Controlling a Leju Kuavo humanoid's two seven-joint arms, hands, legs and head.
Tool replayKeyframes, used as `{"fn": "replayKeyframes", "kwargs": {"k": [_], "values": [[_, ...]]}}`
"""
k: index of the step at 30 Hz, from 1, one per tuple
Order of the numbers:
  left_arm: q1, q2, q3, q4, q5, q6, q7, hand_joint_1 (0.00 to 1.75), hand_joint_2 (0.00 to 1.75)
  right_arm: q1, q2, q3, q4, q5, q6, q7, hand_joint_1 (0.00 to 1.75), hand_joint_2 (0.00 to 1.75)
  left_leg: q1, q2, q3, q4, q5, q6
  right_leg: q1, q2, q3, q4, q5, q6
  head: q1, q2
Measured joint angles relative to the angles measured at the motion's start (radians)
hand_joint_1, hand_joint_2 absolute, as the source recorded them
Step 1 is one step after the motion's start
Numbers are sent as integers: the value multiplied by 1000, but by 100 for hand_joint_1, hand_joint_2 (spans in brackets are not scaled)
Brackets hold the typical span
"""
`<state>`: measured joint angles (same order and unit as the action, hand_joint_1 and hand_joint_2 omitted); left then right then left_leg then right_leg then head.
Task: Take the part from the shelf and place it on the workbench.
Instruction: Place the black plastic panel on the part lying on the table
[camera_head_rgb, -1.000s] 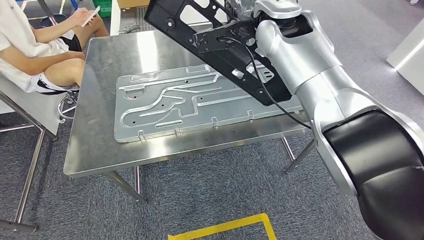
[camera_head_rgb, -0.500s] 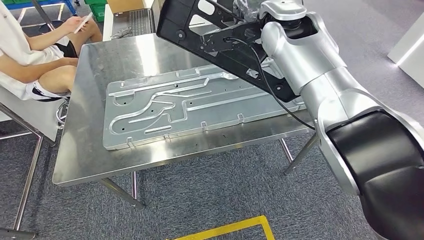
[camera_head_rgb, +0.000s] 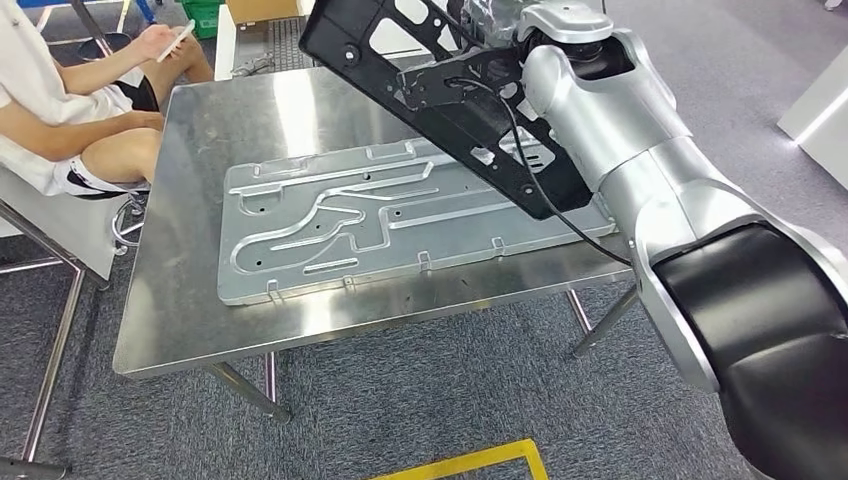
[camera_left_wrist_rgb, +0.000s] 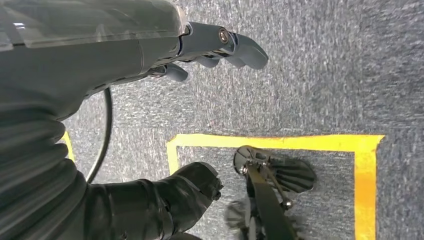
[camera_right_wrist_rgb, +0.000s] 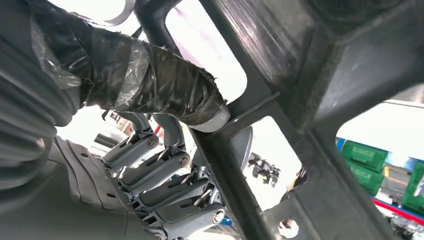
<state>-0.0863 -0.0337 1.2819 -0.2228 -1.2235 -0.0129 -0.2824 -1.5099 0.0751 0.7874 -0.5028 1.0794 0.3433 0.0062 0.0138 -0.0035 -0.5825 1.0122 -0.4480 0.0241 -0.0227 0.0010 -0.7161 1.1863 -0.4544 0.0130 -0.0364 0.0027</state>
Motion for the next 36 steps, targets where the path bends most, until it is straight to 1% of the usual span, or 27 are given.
{"fn": "replayKeyframes", "kwargs": {"k": [1,2,4,7,8,9,11,12,13,14,15,16,17,18,20,22,23,24,26,27,28,29,30,31,32,33,36], "values": [[1,0,0,0,0,0,0,0,175,-1,-1,0,0,-2,0,-1,175,175,-1,-1,0,8,-8,-5,1,-1,27,-59,24,0,0,0],[1,0,0,0,0,0,1,0,175,-2,-2,0,0,-4,0,-2,175,175,-3,-2,-1,14,-14,-11,2,-2,46,-97,34,-3,0,0],[-1,0,0,0,0,1,1,0,175,-1,-4,0,1,-6,1,-5,175,175,-4,-3,-4,17,-19,-23,8,0,56,-118,26,-14,0,0],[-1,-1,0,0,0,1,1,0,175,0,-7,0,0,-6,1,-5,175,175,-1,-2,-7,30,-33,-37,6,2,63,-126,24,-33,0,0],[0,-2,0,0,0,0,1,0,175,-1,-8,0,0,-6,1,-4,175,175,-1,-1,-21,62,-52,-40,4,2,67,-130,23,-38,0,0],[0,-3,0,0,0,0,1,0,175,-1,-8,0,0,-6,1,-4,175,175,0,-1,-48,116,-77,-43,4,2,72,-132,21,-43,0,0],[0,-3,0,0,0,0,1,0,175,1,-8,0,0,-6,2,-4,175,175,0,-1,-119,248,-123,-46,8,3,80,-133,15,-49,0,0],[0,-2,0,0,0,1,1,0,175,2,-8,0,0,-6,2,-4,175,175,0,-1,-146,287,-125,-45,10,4,85,-132,12,-51,0,0],[0,-2,0,0,0,1,1,0,175,4,-8,0,0,-6,3,-4,175,175,-1,-1,-156,290,-108,-43,13,4,90,-132,8,-52,0,0],[1,-2,0,0,0,0,1,0,175,5,-8,0,0,-6,3,-5,175,175,-1,-1,-148,256,-74,-38,15,5,96,-132,4,-52,0,0],[2,-2,0,0,0,0,1,0,175,5,-8,0,0,-6,3,-5,175,175,-3,-1,-125,194,-29,-32,17,6,103,-132,-1,-52,0,0],[2,-2,0,0,1,0,1,0,175,4,-8,0,0,-7,3,-5,175,175,-6,-1,-98,129,5,-24,19,7,108,-133,-5,-51,0,0],[2,-1,0,0,1,0,1,0,175,3,-8,0,0,-7,3,-5,175,175,-9,-1,-73,73,27,-17,20,8,111,-133,-8,-49,0,0],[1,0,0,0,2,1,1,0,175,2,-8,0,0,-8,3,-5,175,175,-13,-1,-57,38,35,-12,20,8,111,-134,-10,-46,0,0],[-1,1,0,0,2,1,2,0,175,0,-9,0,0,-10,3,-5,175,175,-19,-1,-46,13,30,-6,18,9,110,-138,-10,-36,0,0],[0,1,0,0,3,2,4,0,175,1,-11,0,0,-13,2,-5,175,175,-13,2,-34,-5,34,1,18,8,108,-129,-19,-26,0,0],[1,1,0,0,4,2,6,0,175,0,-12,0,0,-16,2,-6,175,175,-10,4,-26,-15,37,4,18,7,96,-103,-34,-22,1,0],[1,1,0,0,5,3,7,0,175,-1,-15,0,0,-19,1,-6,175,175,-7,5,-19,-21,38,8,18,6,74,-58,-57,-18,2,0],[0,1,0,0,7,3,9,0,175,3,-20,1,0,-23,1,-7,175,175,-8,6,-15,-23,34,13,13,6,9,61,-102,-11,2,0],[-2,1,0,0,8,3,11,0,175,7,-23,1,1,-25,1,-7,175,175,-7,5,-14,-21,32,14,10,5,-20,104,-110,-6,2,0],[-2,1,0,0,9,4,12,0,175,12,-25,1,2,-26,1,-7,175,175,-6,4,-12,-18,28,13,5,4,-34,116,-99,-2,2,0],[-3,0,0,0,9,4,13,0,175,15,-26,1,2,-27,0,-7,175,175,-4,3,-11,-13,22,10,1,3,-30,93,-71,1,2,0],[-2,0,0,0,9,4,15,0,175,16,-28,1,3,-29,0,-7,175,175,-2,1,-10,-6,15,5,-3,2,-10,37,-30,4,2,0],[-1,0,0,0,9,4,16,0,175,16,-29,1,3,-29,-1,-7,175,175,-1,0,-10,3,7,-1,-5,0,15,-22,0,6,2,0],[0,0,0,0,10,5,17,0,175,16,-30,1,3,-31,-2,-7,175,175,-2,-1,-12,14,-1,-6,-5,-1,37,-71,19,5,3,0],[0,0,0,0,10,7,18,0,175,16,-31,1,3,-33,-3,-8,175,175,-3,-1,-14,21,-6,-12,-4,-1,51,-101,25,3,2,0],[-2,0,0,0,10,10,20,0,175,23,-35,2,3,-40,-7,-8,175,175,-3,-2,-17,21,-9,-26,2,0,58,-115,21,-15,2,0]]}}
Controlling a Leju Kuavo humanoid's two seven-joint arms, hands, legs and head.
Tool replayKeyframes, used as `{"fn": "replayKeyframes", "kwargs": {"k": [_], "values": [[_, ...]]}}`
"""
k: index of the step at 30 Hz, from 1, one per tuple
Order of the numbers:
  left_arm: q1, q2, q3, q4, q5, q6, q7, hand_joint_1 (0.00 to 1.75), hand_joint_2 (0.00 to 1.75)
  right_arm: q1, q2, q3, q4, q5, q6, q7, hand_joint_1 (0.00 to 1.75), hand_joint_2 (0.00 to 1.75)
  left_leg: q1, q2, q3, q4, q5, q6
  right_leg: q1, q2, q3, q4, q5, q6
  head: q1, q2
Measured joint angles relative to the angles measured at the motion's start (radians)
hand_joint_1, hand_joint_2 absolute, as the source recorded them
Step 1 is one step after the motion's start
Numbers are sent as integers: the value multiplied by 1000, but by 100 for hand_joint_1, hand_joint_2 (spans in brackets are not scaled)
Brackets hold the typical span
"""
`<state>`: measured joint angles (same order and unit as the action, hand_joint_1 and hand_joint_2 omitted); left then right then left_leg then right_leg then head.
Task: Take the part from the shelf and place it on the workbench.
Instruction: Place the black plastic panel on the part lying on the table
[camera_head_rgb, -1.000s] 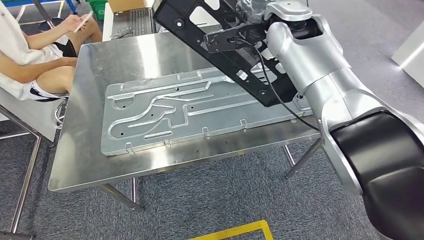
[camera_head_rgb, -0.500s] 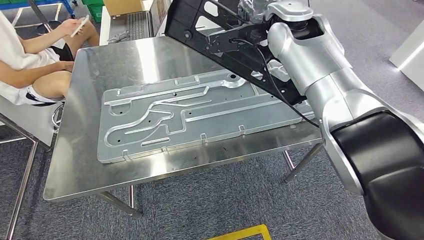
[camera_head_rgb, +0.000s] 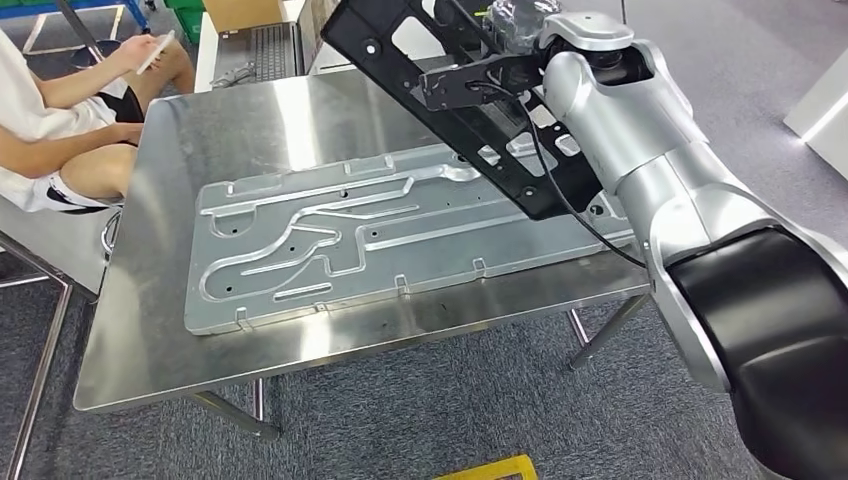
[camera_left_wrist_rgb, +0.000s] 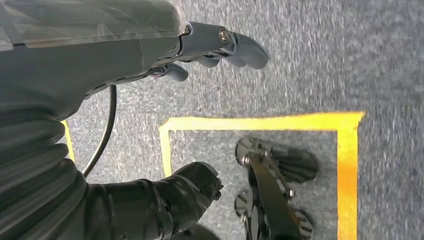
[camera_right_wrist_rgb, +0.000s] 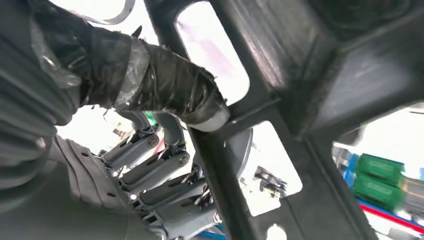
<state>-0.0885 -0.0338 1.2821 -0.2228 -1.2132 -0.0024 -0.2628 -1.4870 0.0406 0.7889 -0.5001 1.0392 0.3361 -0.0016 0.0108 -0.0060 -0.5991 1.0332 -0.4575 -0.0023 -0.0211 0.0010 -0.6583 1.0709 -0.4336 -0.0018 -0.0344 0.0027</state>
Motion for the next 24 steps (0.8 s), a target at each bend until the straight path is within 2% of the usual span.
{"fn": "replayKeyframes", "kwargs": {"k": [2,3,5,6,7,8,10,11,12,14,16,17,18,20,21,22,23,24], "values": [[1,-1,0,0,1,1,2,0,175,3,-2,0,0,-3,-6,1,175,175,2,1,-10,27,-22,-8,-3,1,5,-8,3,-13,0,0],[1,-2,0,0,2,1,3,0,175,5,-2,0,0,-4,-11,1,175,175,2,2,-29,69,-46,-12,-4,1,8,-12,4,-18,0,0],[2,-1,0,0,2,1,5,0,175,13,-3,0,0,-6,-18,1,175,175,3,3,-91,196,-103,-17,-1,3,10,-13,3,-24,0,0],[2,0,0,0,3,2,5,0,175,21,-3,0,0,-8,-21,1,175,175,3,3,-120,250,-118,-18,1,3,10,-13,2,-25,0,0],[2,0,0,0,3,2,6,0,175,30,-3,0,0,-10,-24,1,175,175,3,3,-136,275,-116,-17,3,4,12,-13,1,-26,0,0],[2,0,0,0,3,3,6,0,175,40,-3,0,0,-12,-28,1,175,175,3,3,-133,258,-93,-14,5,4,14,-13,1,-27,0,0],[2,0,0,0,3,4,6,0,175,56,-3,0,0,-17,-40,2,175,175,1,2,-79,130,-20,-2,7,6,19,-13,-1,-26,0,0],[2,0,0,0,4,6,5,0,175,61,-3,0,0,-18,-48,3,175,175,-2,3,-48,64,6,4,9,6,20,-13,-2,-25,0,0],[1,1,0,0,4,7,5,0,175,65,-3,0,1,-19,-55,4,175,175,-5,3,-26,20,19,10,9,6,20,-14,-2,-22,0,0],[0,3,0,0,6,9,3,0,175,77,-4,0,2,-20,-67,6,175,175,-12,2,-12,-6,20,15,8,5,21,-17,-1,-13,0,0],[0,3,0,0,6,11,1,0,175,92,-4,0,3,-22,-72,8,175,175,-8,3,-4,-20,27,22,8,5,25,-19,-2,-1,0,0],[1,2,0,0,7,13,0,0,175,97,-5,0,4,-22,-75,9,175,175,-6,4,1,-29,33,27,9,4,21,-6,-14,3,0,0],[1,2,0,0,7,14,-2,0,175,101,-6,0,5,-23,-79,10,175,175,-3,6,5,-38,38,32,9,4,7,27,-35,6,0,0],[1,1,0,0,7,18,-6,0,175,111,-9,0,8,-24,-90,12,175,175,-3,7,5,-41,40,36,8,3,-49,148,-98,10,0,0],[1,1,0,0,7,19,-8,0,175,120,-11,0,9,-25,-95,13,175,175,-3,7,5,-40,40,37,7,3,-78,207,-120,12,0,0],[1,0,0,0,7,21,-10,0,175,129,-12,0,11,-25,-98,14,175,175,-3,7,5,-38,39,38,6,2,-94,241,-126,13,0,0],[1,0,0,0,7,23,-12,0,175,137,-13,0,13,-25,-100,14,175,175,-2,5,5,-35,37,37,5,2,-93,236,-111,14,0,0],[1,0,0,0,7,24,-13,0,175,143,-14,0,14,-26,-102,16,175,175,-2,4,5,-32,35,36,4,1,-72,192,-80,14,0,0]]}}
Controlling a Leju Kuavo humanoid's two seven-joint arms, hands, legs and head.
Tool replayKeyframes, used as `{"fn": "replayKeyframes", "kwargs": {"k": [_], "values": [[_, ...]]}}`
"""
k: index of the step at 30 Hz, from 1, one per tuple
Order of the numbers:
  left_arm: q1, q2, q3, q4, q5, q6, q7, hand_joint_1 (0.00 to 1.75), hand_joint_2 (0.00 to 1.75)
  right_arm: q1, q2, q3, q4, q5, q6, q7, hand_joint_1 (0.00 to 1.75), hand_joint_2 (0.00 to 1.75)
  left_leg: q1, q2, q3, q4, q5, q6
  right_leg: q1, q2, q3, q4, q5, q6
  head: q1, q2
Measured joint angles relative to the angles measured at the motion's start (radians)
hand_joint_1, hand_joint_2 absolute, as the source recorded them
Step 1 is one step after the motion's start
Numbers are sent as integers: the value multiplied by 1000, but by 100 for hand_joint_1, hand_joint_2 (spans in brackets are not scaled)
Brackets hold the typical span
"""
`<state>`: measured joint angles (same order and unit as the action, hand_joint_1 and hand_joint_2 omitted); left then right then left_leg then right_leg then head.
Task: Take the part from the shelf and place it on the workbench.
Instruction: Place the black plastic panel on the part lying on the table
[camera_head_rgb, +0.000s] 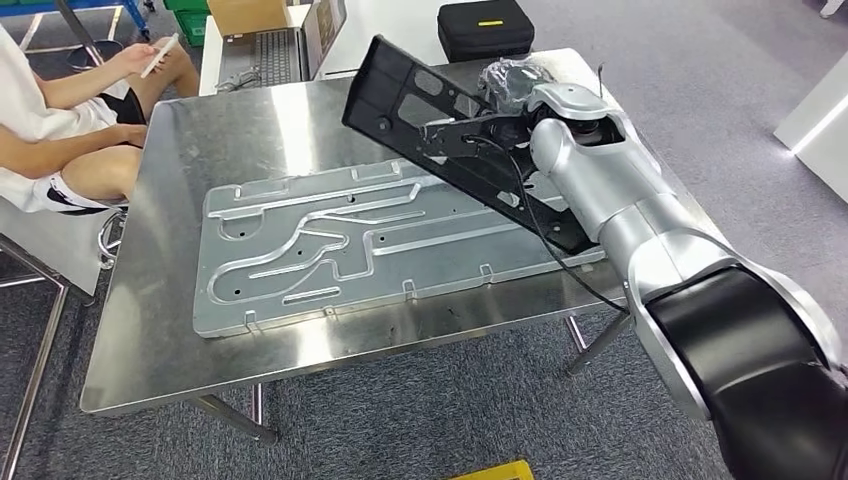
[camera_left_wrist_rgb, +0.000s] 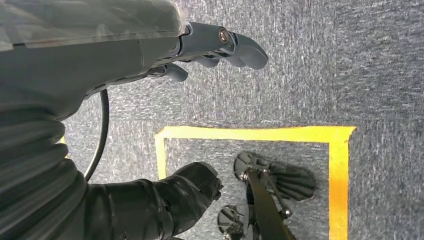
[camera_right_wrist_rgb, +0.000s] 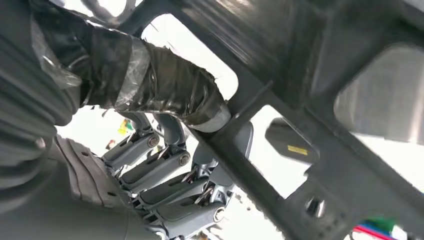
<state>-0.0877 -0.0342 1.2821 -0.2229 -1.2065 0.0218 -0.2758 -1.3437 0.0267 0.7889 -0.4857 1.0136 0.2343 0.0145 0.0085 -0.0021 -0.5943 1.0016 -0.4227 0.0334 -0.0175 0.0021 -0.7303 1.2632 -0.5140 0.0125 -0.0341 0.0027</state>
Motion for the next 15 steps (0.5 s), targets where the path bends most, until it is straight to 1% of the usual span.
{"fn": "replayKeyframes", "kwargs": {"k": [1,2,3,4,5,7,8,9,10,11,12,13,14,15], "values": [[1,-1,0,0,0,1,-1,0,175,3,-1,0,1,0,-2,2,175,175,0,-1,-1,6,-4,-3,-1,-1,33,-70,34,-1,0,0],[2,-2,0,0,0,3,-2,0,175,5,-2,0,2,0,-4,3,175,175,-2,-3,-3,12,-8,-8,0,-1,64,-133,58,-3,0,0],[3,-2,0,0,0,6,-3,0,175,7,-3,0,2,0,-7,3,175,175,-3,-3,-5,18,-12,-13,1,-1,86,-180,73,-7,0,0],[4,-2,0,0,0,8,-3,0,175,9,-3,0,2,0,-10,3,175,175,-5,-4,-7,22,-14,-17,3,-1,96,-203,77,-10,0,0],[3,-2,0,0,0,10,-4,0,175,12,-4,0,2,0,-13,3,175,175,-6,-4,-9,23,-14,-21,6,0,96,-205,75,-15,0,0],[3,-3,0,0,0,15,-4,0,175,18,-7,0,2,0,-17,5,175,175,-4,-4,-9,23,-16,-30,4,0,98,-211,79,-26,0,0],[3,-4,0,0,0,17,-5,0,175,20,-8,0,2,0,-18,6,175,175,-4,-4,-13,34,-27,-35,2,0,99,-215,82,-32,0,0],[4,-5,0,0,1,19,-5,0,175,22,-8,0,2,0,-19,7,175,175,-3,-4,-26,63,-47,-40,0,0,101,-220,85,-38,0,0],[4,-6,0,0,1,22,-6,0,175,24,-8,0,2,1,-20,7,175,175,-1,-3,-48,114,-76,-44,-1,1,102,-222,86,-41,-1,0],[4,-7,0,0,2,24,-6,0,175,28,-9,0,3,1,-21,7,175,175,0,-3,-79,181,-109,-48,-1,1,101,-222,86,-43,-1,0],[4,-7,0,0,2,27,-7,0,175,33,-9,0,4,1,-22,7,131,131,2,-3,-110,247,-135,-51,0,1,100,-222,86,-43,-1,0],[4,-7,0,0,3,28,-7,0,175,39,-10,0,5,1,-22,7,87,87,2,-3,-132,291,-146,-52,1,1,100,-222,86,-44,-1,0],[4,-7,0,0,4,29,-8,0,175,44,-10,0,6,2,-22,7,44,44,2,-3,-137,297,-136,-52,1,2,101,-221,86,-44,-1,0],[4,-7,0,0,4,31,-8,0,175,48,-10,0,7,3,-22,7,0,0,2,-3,-121,263,-109,-51,1,2,101,-221,86,-43,-1,0]]}}
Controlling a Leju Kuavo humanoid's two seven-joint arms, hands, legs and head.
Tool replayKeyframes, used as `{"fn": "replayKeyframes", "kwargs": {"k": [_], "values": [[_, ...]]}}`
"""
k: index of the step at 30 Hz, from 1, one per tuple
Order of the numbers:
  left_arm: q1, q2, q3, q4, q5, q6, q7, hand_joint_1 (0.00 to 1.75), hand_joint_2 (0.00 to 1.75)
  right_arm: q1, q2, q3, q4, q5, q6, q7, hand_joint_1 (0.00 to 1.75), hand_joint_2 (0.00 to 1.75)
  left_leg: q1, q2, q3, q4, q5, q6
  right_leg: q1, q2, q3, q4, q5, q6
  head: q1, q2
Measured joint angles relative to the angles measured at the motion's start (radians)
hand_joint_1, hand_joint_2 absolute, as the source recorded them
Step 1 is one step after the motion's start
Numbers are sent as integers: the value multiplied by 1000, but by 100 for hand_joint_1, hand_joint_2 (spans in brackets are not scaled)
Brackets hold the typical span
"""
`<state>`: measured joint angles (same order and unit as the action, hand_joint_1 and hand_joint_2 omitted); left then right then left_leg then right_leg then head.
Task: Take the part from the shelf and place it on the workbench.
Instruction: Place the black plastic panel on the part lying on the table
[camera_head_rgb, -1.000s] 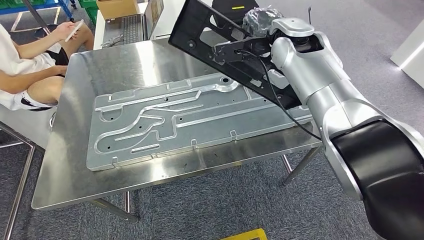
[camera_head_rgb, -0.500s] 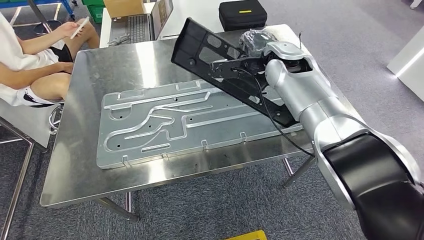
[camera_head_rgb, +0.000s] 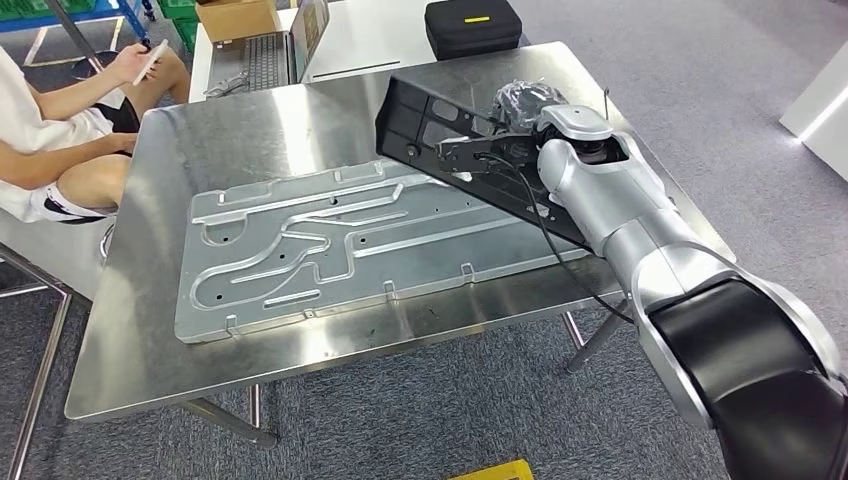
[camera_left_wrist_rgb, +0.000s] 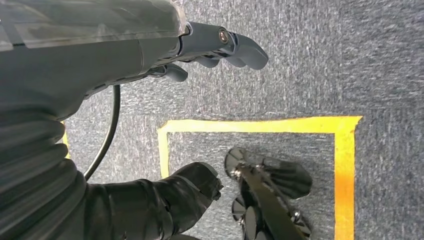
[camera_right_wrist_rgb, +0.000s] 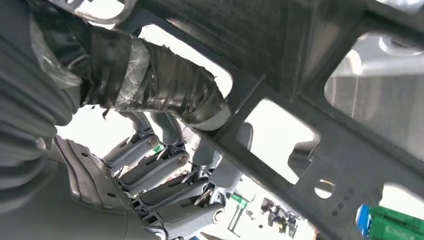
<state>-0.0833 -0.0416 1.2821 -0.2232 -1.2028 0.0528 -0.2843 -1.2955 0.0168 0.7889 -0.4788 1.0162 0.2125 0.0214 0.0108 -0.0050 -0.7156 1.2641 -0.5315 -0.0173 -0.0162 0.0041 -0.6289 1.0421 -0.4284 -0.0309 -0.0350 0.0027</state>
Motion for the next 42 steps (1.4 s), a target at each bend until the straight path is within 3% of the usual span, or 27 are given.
{"fn": "replayKeyframes", "kwargs": {"k": [2,4,8,10,12,13,14,15,17,19,21,24,25,27,29,30,32,34,37,39,40,42], "values": [[0,0,0,0,-1,9,-5,0,175,2,0,0,1,4,0,0,0,0,-1,0,68,-141,67,8,1,1,1,0,-1,2,0,0],[0,0,0,0,-2,22,-12,0,175,2,-2,0,1,6,0,0,0,0,-6,-1,114,-236,94,18,2,2,0,0,0,9,0,0],[-1,0,0,0,-3,29,-17,0,175,1,-6,-1,1,7,0,0,0,0,-6,1,126,-262,99,38,3,1,0,5,-7,32,0,0],[-1,0,0,0,-3,30,-18,0,175,-1,-10,-1,1,7,0,0,0,0,-2,4,132,-272,106,49,3,1,-29,75,-53,37,1,0],[-2,-1,0,0,-3,30,-18,0,175,1,-14,-1,2,7,0,0,0,0,-3,5,132,-271,105,54,3,1,-90,207,-117,40,1,0],[-2,-1,0,0,-3,30,-18,0,175,4,-15,-1,3,7,0,0,0,0,-4,5,132,-270,104,55,3,0,-114,257,-133,42,1,0],[-2,-1,0,0,-3,30,-18,0,175,7,-16,-1,4,7,0,0,0,0,-4,4,132,-268,103,55,2,0,-123,276,-130,43,1,0],[-2,-1,0,0,-3,30,-18,0,175,9,-17,-1,4,7,0,0,0,0,-4,3,132,-265,101,54,2,0,-112,253,-107,43,1,0],[-1,-1,0,0,-2,27,-18,0,175,6,-18,-1,4,7,-1,0,0,0,-4,2,132,-256,94,49,2,-2,-50,125,-43,38,1,0],[-2,-1,0,0,5,21,-19,0,87,4,-18,-1,4,8,-2,0,0,0,-7,1,126,-244,87,41,5,-3,-5,27,-11,32,1,0],[-4,-1,0,0,15,18,-20,0,0,4,-18,-1,4,11,-3,-1,0,0,-9,0,122,-241,85,32,10,-3,0,11,-11,24,1,0],[-3,-2,0,0,25,15,-17,0,0,3,-20,-2,3,17,-3,-1,0,0,-7,0,114,-219,65,17,5,-3,5,-1,-5,9,1,0],[-2,-2,0,0,27,14,-17,0,0,2,-20,-2,3,19,-3,-1,0,0,-6,0,98,-181,42,12,2,-3,7,-5,-3,4,1,0],[-1,-3,1,0,30,13,-16,0,0,3,-21,-2,3,21,-3,-2,0,0,-2,1,37,-51,-22,4,2,-3,9,-7,-2,0,1,0],[-1,-3,1,0,32,13,-16,0,0,8,-21,-2,3,22,-3,-2,0,0,-1,1,-9,39,-45,0,3,-3,9,-7,-3,-1,0,0],[-1,-3,1,0,33,13,-16,0,0,10,-21,-2,3,22,-3,-2,0,0,-1,1,-7,31,-28,0,3,-3,10,-6,-3,0,0,0],[0,-3,1,0,33,13,-16,0,0,10,-21,-2,3,24,-3,-2,0,0,-1,1,52,-96,44,6,3,-2,13,-6,-4,1,0,0],[-1,-2,1,0,33,13,-17,0,0,10,-22,-2,3,25,-3,-2,0,0,-5,1,114,-220,87,16,5,-1,13,-6,-6,8,1,0],[-3,-1,1,0,33,14,-20,0,0,13,-23,-3,3,26,-4,-2,0,0,-10,-1,128,-253,90,29,5,0,13,-9,-2,24,1,0],[-2,-1,1,0,34,15,-23,0,0,15,-27,-6,3,26,-5,-2,0,0,-7,1,134,-265,98,41,5,0,8,7,-15,35,1,0],[-2,-1,1,0,34,15,-24,0,0,15,-29,-8,3,27,-6,-2,0,0,-5,3,137,-272,102,47,5,0,-7,41,-37,39,1,0],[-2,-1,1,0,35,16,-28,0,0,19,-33,-11,3,29,-6,-3,0,0,-6,4,138,-275,104,54,4,-1,-64,164,-101,44,1,0]]}}
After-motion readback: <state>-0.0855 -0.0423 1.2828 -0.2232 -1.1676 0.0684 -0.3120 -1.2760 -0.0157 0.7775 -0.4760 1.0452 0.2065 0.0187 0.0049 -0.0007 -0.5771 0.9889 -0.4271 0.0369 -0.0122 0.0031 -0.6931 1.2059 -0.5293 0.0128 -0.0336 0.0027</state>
